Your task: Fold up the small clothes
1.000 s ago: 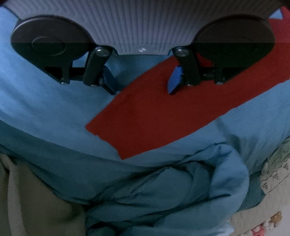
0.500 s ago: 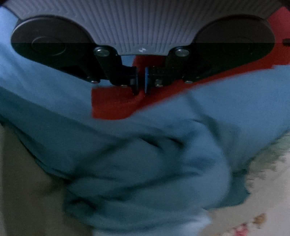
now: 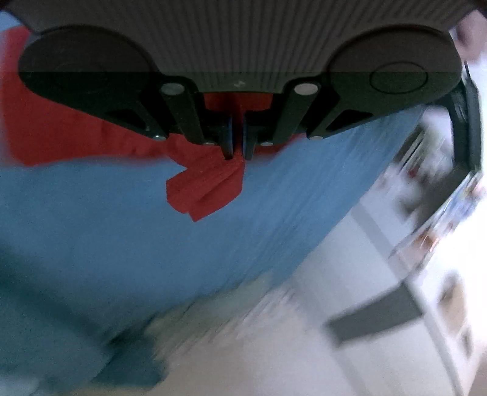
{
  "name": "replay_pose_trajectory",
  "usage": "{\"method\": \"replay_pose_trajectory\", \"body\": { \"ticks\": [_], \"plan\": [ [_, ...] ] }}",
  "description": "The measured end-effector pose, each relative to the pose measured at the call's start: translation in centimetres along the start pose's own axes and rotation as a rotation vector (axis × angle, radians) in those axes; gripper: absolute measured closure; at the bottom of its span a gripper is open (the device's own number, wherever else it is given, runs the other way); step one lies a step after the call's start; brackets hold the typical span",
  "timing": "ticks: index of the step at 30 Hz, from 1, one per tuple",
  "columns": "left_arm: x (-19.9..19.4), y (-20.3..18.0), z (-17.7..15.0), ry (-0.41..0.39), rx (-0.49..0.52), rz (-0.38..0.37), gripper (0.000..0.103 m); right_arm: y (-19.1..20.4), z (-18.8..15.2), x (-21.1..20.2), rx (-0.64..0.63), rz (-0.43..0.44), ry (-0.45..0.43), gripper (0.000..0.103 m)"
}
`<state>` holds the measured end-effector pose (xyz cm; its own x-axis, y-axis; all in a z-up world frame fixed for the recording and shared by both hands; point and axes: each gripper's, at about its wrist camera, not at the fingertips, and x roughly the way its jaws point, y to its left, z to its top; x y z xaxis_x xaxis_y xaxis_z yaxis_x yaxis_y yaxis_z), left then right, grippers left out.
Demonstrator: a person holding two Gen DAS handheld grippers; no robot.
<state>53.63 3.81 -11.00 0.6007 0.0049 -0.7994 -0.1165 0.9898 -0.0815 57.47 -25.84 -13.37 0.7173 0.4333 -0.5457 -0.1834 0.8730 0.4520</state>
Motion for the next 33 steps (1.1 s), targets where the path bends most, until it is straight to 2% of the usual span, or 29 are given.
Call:
{"method": "replay_pose_trajectory", "body": {
  "ticks": [2,4,6,7,8,9,10,12,13,16,20,23,25,28,33],
  "plan": [
    [0.4,2.7,-0.9,0.025,-0.045,0.003,0.000,1.0,-2.2,3.0,-0.069,0.001,0.084,0.082],
    [0.7,4.1,-1.3,0.047,-0.066,-0.009,0.000,1.7,-3.8,4.6,-0.114,-0.004,0.130,0.082],
    [1.1,4.1,-1.9,0.060,-0.060,-0.023,0.000,2.0,-4.6,5.1,-0.146,-0.003,0.147,0.081],
    [1.3,4.0,-2.1,0.065,-0.052,-0.036,0.000,1.8,-4.4,5.2,-0.162,-0.004,0.152,0.077],
    [1.2,2.9,-2.2,0.067,-0.044,-0.052,0.000,1.8,-4.4,5.3,-0.182,-0.010,0.155,0.077],
    [1.2,2.7,-2.2,0.069,-0.037,-0.069,0.000,1.9,-4.4,5.3,-0.204,-0.016,0.156,0.073],
    [1.0,2.2,-2.2,0.069,-0.030,-0.086,0.000,2.1,-4.3,5.6,-0.223,-0.021,0.164,0.055],
    [0.6,0.7,-2.8,0.064,-0.012,-0.132,0.000,2.6,-4.7,4.2,-0.254,-0.044,0.148,0.031],
    [0.5,-0.2,-2.5,0.063,-0.004,-0.165,0.000,2.8,-4.6,3.5,-0.267,-0.052,0.138,0.024],
    [1.0,-3.3,-1.9,0.067,0.040,-0.257,0.003,2.6,-4.9,0.3,-0.293,-0.100,0.135,0.022],
    [2.2,-8.8,-2.0,0.056,0.188,-0.338,0.011,1.3,-4.9,-3.2,-0.289,-0.189,0.118,0.018],
    [4.0,-11.7,-2.7,0.049,0.264,-0.329,0.023,-0.2,-5.1,-5.4,-0.247,-0.251,0.096,0.015],
    [5.5,-12.4,-2.9,0.059,0.270,-0.304,0.045,-1.1,-5.6,-6.2,-0.206,-0.287,0.086,0.015],
    [6.4,-11.1,-3.0,0.063,0.240,-0.260,0.049,-2.4,-6.0,-7.2,-0.149,-0.344,0.074,0.015],
    [4.5,-7.3,-4.2,0.054,0.181,-0.193,0.049,-4.0,-6.8,-9.6,-0.075,-0.430,0.046,0.012]
  ]
}}
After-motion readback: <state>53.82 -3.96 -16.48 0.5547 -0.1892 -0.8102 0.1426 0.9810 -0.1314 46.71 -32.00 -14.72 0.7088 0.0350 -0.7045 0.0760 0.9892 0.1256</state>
